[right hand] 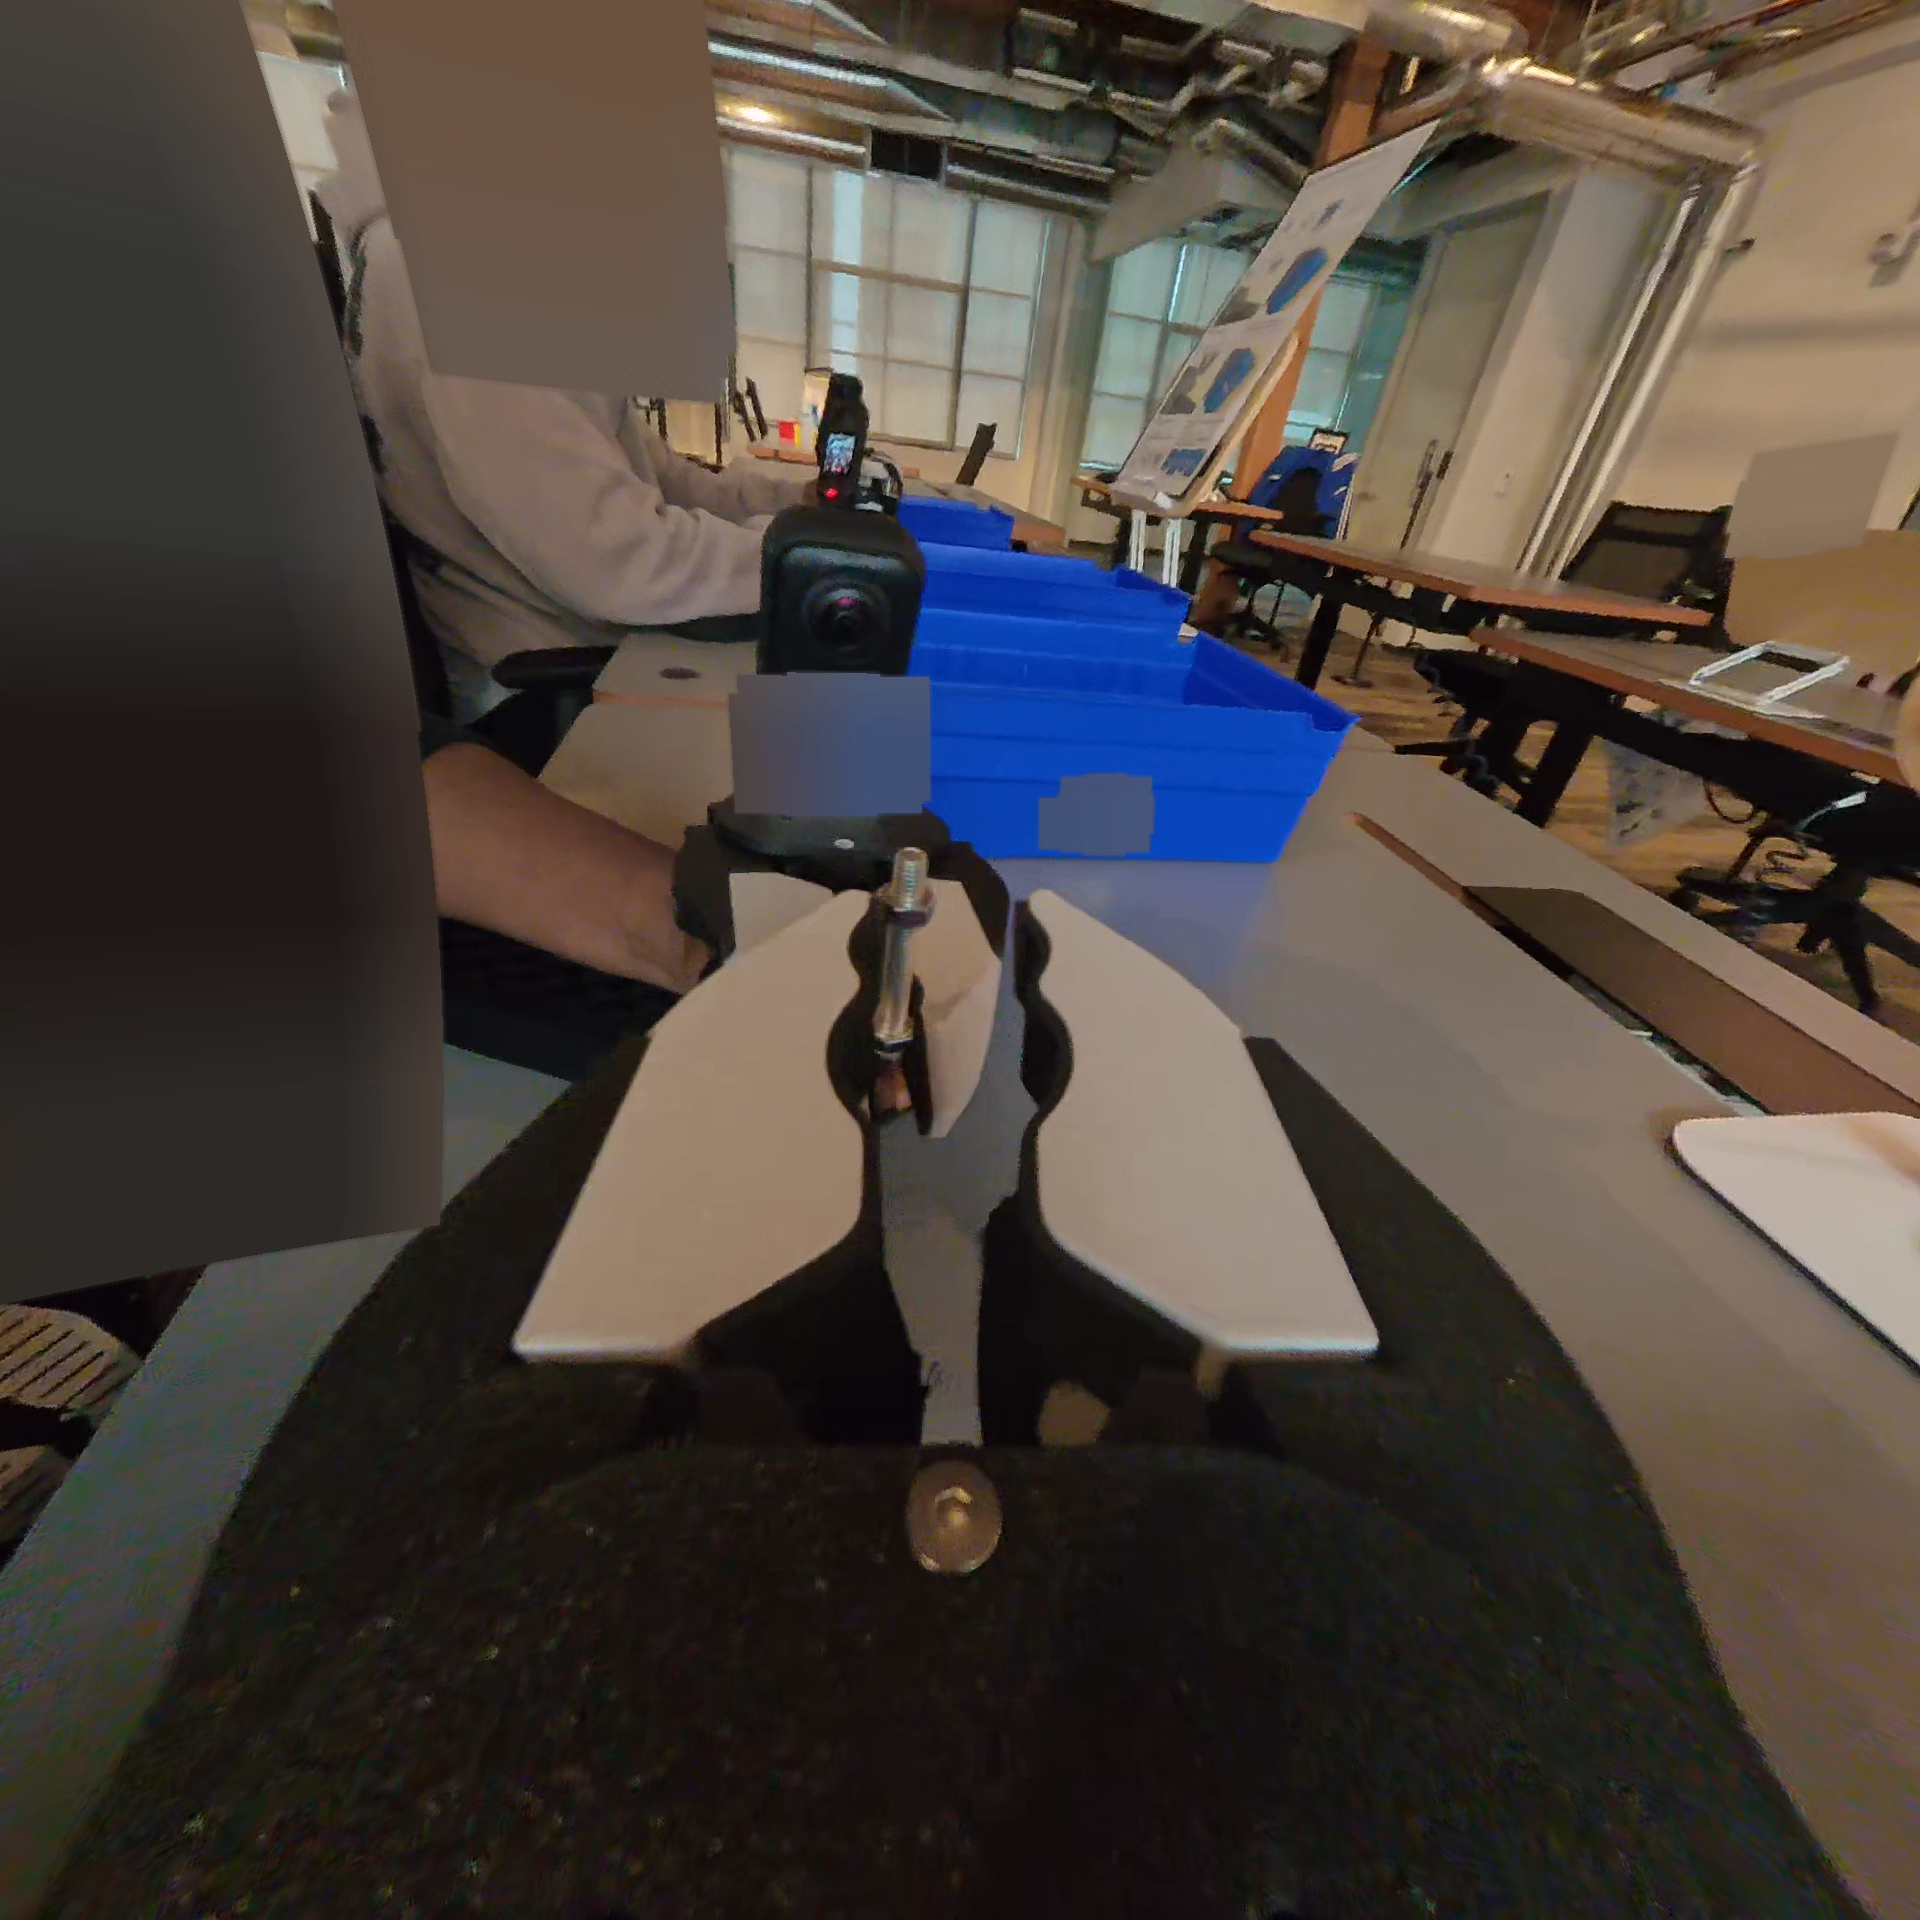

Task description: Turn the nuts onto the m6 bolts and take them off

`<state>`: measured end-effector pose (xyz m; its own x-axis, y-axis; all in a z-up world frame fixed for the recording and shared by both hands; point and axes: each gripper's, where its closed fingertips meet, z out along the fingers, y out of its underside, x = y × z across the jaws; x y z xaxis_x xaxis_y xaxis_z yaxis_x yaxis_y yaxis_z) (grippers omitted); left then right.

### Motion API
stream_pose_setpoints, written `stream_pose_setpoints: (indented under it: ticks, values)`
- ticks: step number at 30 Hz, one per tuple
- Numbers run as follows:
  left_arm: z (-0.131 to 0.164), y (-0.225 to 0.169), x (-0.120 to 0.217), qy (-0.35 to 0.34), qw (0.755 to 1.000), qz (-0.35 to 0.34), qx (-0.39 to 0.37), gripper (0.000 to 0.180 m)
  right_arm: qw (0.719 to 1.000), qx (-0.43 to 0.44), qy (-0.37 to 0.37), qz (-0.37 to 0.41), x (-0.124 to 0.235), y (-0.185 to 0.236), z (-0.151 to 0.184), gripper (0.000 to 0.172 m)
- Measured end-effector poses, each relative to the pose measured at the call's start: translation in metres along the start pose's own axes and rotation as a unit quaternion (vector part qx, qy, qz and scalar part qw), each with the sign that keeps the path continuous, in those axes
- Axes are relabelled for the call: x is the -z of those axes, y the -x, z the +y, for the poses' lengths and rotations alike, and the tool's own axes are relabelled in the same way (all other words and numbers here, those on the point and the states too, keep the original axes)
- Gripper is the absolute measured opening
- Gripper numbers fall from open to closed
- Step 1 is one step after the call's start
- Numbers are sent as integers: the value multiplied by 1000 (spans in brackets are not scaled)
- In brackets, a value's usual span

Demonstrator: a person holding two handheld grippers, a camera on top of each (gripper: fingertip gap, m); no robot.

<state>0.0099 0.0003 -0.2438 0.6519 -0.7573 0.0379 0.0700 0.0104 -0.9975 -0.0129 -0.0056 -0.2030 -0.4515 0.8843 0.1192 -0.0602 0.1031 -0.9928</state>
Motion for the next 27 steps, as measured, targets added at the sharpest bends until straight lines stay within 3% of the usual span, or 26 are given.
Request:
stream_pose_setpoints:
  ticks: [3,6,8,13,17,19,24,27]
  values:
    - [-1,1,0,-2,1000,-1,1,9,1000,8,6,-1,-2,2,2,30]
    - [-1,1,1,-4,1000,-2,1,9,1000,3,-2,21,4,-7,0,10]
    - [-1,1,1,-4,1000,-3,2,9,1000,-2,-14,20,8,-9,-5,8]
    - [-1,2,1,-3,1000,-5,1,9,1000,-3,-1,-7,-2,3,-1,30]
    - [-2,2,1,-6,1000,-4,3,9,1000,4,2,22,4,-8,0,10]
    - [-1,3,1,-6,1000,-5,3,9,1000,-8,-10,19,9,-10,-3,9]
    - [-1,3,1,-5,1000,-6,1,9,1000,4,14,-2,-4,4,2,34]
    - [-2,3,1,-6,1000,-7,0,9,1000,3,9,15,2,-5,2,12]
